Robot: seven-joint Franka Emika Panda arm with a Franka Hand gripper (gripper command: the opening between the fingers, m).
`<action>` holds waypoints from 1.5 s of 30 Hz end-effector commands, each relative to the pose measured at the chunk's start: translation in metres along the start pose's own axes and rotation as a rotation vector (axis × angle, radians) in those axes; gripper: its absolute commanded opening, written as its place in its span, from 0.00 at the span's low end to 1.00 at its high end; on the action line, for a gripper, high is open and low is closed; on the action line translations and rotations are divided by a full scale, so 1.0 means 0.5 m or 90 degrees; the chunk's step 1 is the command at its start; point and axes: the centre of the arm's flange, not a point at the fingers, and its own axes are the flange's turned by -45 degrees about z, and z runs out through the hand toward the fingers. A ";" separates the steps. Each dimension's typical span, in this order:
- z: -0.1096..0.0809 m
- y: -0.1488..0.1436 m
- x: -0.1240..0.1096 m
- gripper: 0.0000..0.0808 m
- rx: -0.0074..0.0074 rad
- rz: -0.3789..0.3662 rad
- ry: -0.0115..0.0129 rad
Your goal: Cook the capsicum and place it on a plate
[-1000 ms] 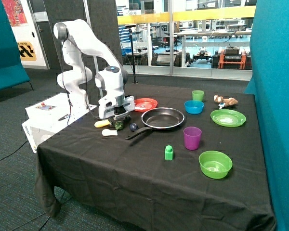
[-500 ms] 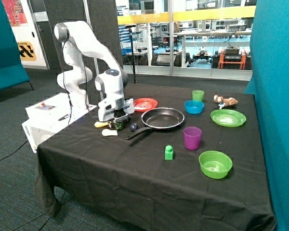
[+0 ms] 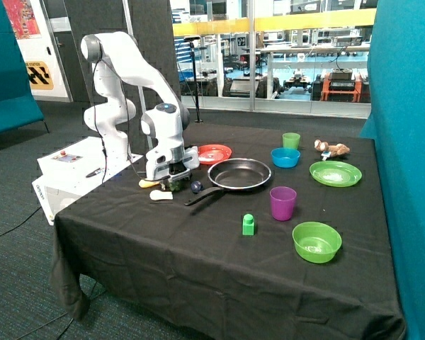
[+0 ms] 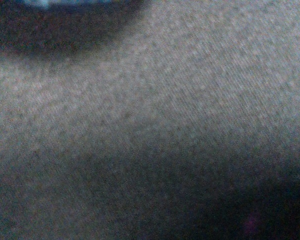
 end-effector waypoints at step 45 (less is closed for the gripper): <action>-0.038 -0.056 -0.013 0.00 0.0003 -0.058 -0.0026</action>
